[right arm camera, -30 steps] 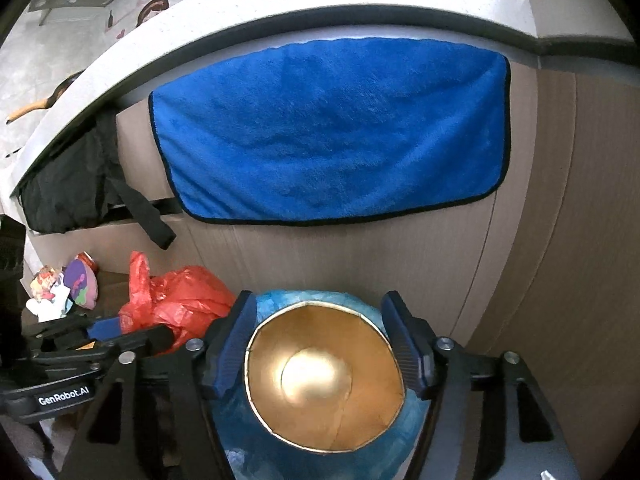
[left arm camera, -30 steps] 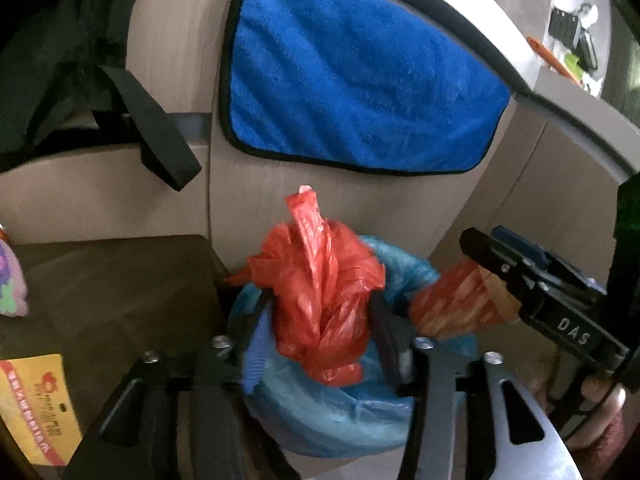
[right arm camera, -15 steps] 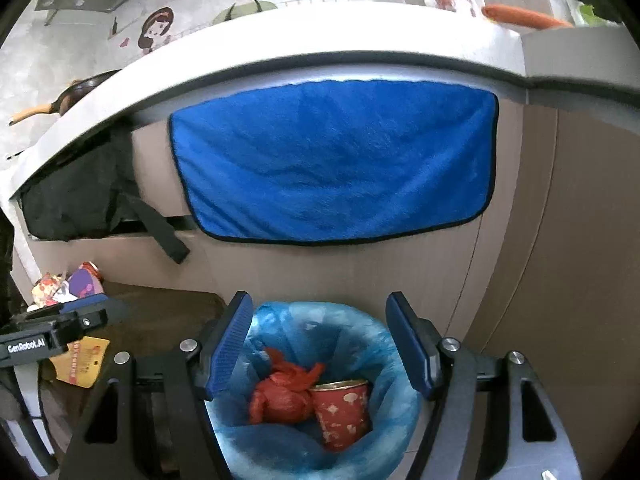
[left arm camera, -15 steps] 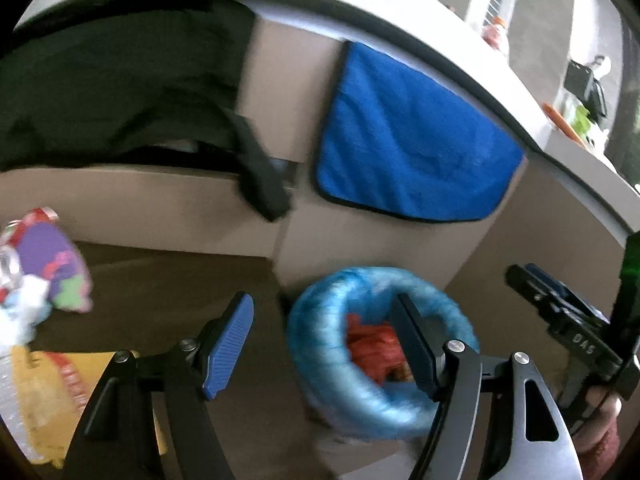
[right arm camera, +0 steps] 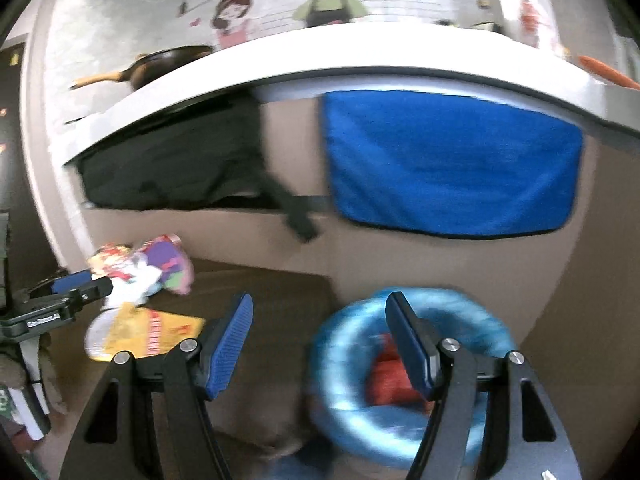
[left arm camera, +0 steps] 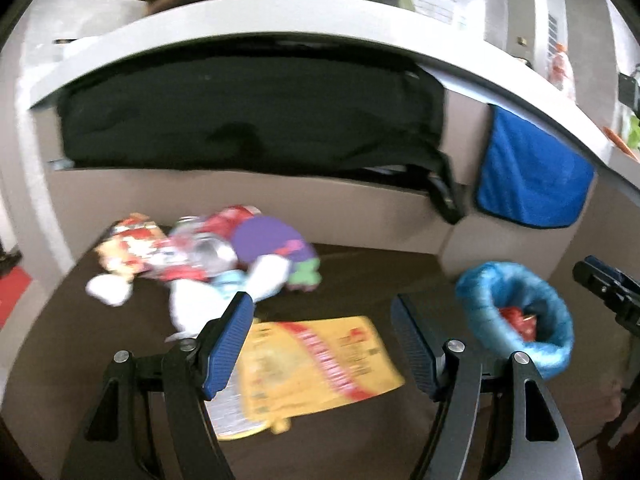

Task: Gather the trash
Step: 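Move both grippers back over the trash pile on the table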

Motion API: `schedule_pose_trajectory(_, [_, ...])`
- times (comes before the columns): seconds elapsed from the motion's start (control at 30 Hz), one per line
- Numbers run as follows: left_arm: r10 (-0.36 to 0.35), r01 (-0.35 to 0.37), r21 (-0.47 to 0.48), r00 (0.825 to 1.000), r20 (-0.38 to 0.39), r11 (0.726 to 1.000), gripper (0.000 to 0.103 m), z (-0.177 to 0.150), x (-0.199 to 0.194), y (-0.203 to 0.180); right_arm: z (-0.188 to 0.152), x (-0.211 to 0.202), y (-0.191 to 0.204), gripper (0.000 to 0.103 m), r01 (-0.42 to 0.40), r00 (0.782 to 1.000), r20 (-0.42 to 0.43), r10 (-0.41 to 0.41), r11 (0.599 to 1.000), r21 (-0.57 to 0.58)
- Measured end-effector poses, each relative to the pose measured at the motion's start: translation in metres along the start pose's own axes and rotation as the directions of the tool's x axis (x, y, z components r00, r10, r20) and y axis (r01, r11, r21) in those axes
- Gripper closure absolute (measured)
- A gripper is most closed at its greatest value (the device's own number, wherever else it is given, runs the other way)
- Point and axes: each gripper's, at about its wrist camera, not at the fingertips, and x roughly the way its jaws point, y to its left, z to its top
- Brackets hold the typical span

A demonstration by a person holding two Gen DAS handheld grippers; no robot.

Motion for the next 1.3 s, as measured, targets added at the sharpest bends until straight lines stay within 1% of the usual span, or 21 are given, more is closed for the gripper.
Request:
schedule_pose_trajectory(0.13, [0.054,-0.053,-0.017,0.998,0.022,0.998,0.031,-0.011,-0.016,0.037,-0.001,0.013,0.046,0.037,-0.075,0.997,-0.029,0.074,0.996,-0.040])
schedule_pose_trajectory(0.23, [0.081,-0.079,-0.053,0.996,0.030,0.995,0.031,-0.018,-0.024,0.066,-0.003,0.026,0.082,0.037,-0.119,0.991,-0.064,0.114,0.990,-0.077])
schedule_pose_trajectory(0.33, [0.105,-0.101,-0.088,0.994,0.034,0.991,0.031,-0.024,-0.027,0.094,-0.003,0.038,0.114,0.037,-0.155,0.985,-0.094,0.144,0.981,-0.120])
schedule_pose_trajectory(0.47, [0.117,-0.112,-0.136,0.993,0.029,0.984,0.031,-0.028,-0.027,0.126,-0.004,0.051,0.150,0.037,-0.182,0.979,-0.126,0.162,0.967,-0.177])
schedule_pose_trajectory(0.57, [0.103,-0.101,-0.189,0.995,0.000,0.977,0.031,-0.029,-0.022,0.148,-0.004,0.061,0.170,0.037,-0.186,0.976,-0.149,0.156,0.959,-0.213])
schedule_pose_trajectory(0.7, [0.121,-0.123,-0.210,0.992,-0.026,0.970,0.031,-0.026,-0.014,0.169,-0.001,0.078,0.193,0.037,-0.188,0.972,-0.183,0.145,0.950,-0.248])
schedule_pose_trajectory(0.97, [0.138,-0.151,-0.226,0.988,-0.075,0.962,0.031,-0.010,0.013,0.206,0.008,0.123,0.221,0.037,-0.213,0.960,-0.236,0.154,0.944,-0.254])
schedule_pose_trajectory(1.1, [0.133,-0.155,-0.230,0.985,-0.108,0.961,0.031,-0.005,0.035,0.219,0.012,0.145,0.230,0.037,-0.229,0.952,-0.258,0.163,0.939,-0.254])
schedule_pose_trajectory(1.13, [0.127,-0.150,-0.229,0.985,-0.114,0.962,0.031,-0.004,0.040,0.222,0.013,0.150,0.231,0.037,-0.233,0.951,-0.262,0.165,0.939,-0.254])
schedule_pose_trajectory(1.17, [0.104,-0.129,-0.234,0.987,-0.119,0.964,0.031,-0.002,0.046,0.225,0.013,0.152,0.231,0.037,-0.233,0.951,-0.263,0.165,0.939,-0.254])
schedule_pose_trajectory(1.2, [0.072,-0.100,-0.245,0.990,-0.121,0.964,0.031,0.001,0.051,0.228,0.012,0.156,0.230,0.037,-0.232,0.950,-0.264,0.163,0.939,-0.254])
schedule_pose_trajectory(1.23, [0.022,-0.053,-0.264,0.992,-0.121,0.963,0.031,0.004,0.059,0.233,0.012,0.158,0.230,0.037,-0.232,0.950,-0.267,0.163,0.940,-0.252])
schedule_pose_trajectory(1.3, [-0.049,0.014,-0.297,0.992,-0.112,0.955,0.031,0.013,0.075,0.245,0.010,0.163,0.225,0.037,-0.237,0.946,-0.278,0.168,0.942,-0.237])
